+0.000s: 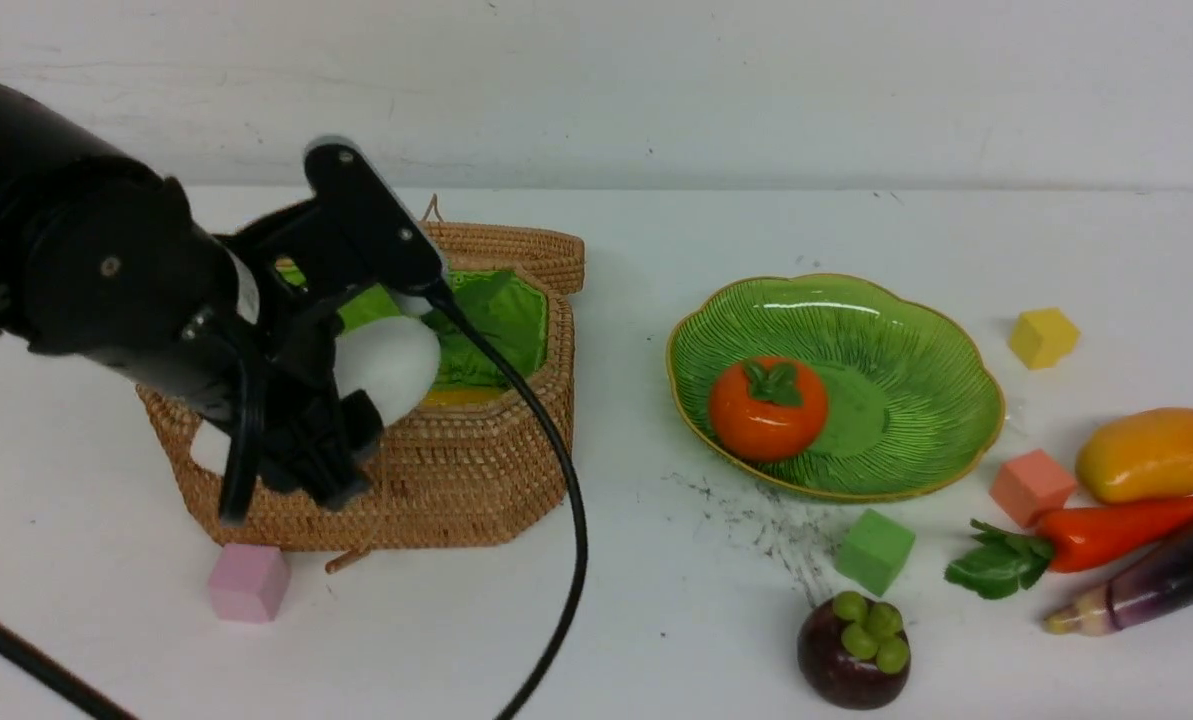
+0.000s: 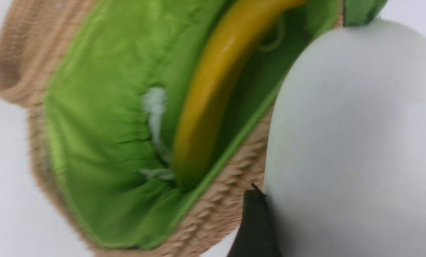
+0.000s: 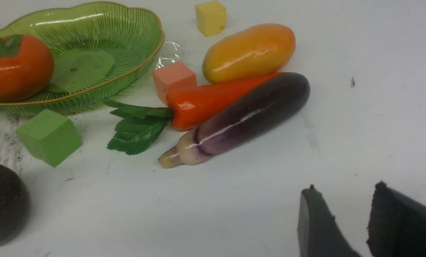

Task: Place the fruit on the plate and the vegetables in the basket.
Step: Take a daikon with your left arm and place it on the basket on the left.

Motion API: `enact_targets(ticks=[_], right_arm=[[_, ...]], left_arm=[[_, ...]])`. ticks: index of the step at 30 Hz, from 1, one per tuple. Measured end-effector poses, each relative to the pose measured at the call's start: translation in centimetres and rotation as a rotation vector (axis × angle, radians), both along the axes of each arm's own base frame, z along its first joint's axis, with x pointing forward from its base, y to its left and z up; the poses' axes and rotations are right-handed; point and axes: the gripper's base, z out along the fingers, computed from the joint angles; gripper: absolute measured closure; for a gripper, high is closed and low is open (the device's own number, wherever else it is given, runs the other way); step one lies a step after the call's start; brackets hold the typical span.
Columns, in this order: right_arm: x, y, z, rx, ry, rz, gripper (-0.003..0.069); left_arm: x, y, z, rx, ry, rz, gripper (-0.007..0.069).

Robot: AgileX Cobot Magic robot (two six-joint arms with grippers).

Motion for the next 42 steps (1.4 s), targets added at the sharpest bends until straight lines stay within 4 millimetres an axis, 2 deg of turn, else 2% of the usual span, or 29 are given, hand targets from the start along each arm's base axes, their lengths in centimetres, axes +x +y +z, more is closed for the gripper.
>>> enact_targets(ticks=[2,8,11,17,25,42], right_arm=[[0.0,0.0,0.0,0.000,0.000,0.000,0.0416],[0.0,0.0,0.0,0.000,0.000,0.000,0.0416],[0.0,0.0,0.0,0.000,0.000,0.000,0.0416],[0.0,0.0,0.0,0.000,0.000,0.000,0.0416],[0.0,0.0,0.0,0.000,0.000,0.000,0.0416],[0.0,0.0,0.0,0.000,0.000,0.000,0.0416]], left_arm=[[1.0,0.8,1.0,-0.017,0.002,0.015,0.0114],[4.2,2.0,2.5,-0.044,0.065,0.018,0.0114],[5.8,1.8,2.6,0.003,0.072,-0.020,0.0114],[8.9,1.5,0.9,0.104,0.074,-0.043,0.0114],[10.9,1.0,-0.5,0.110,0.003,-0.062,0.0114],[11.7,0.7,-0.1,0.078,-0.096,-0.070,0.0114]])
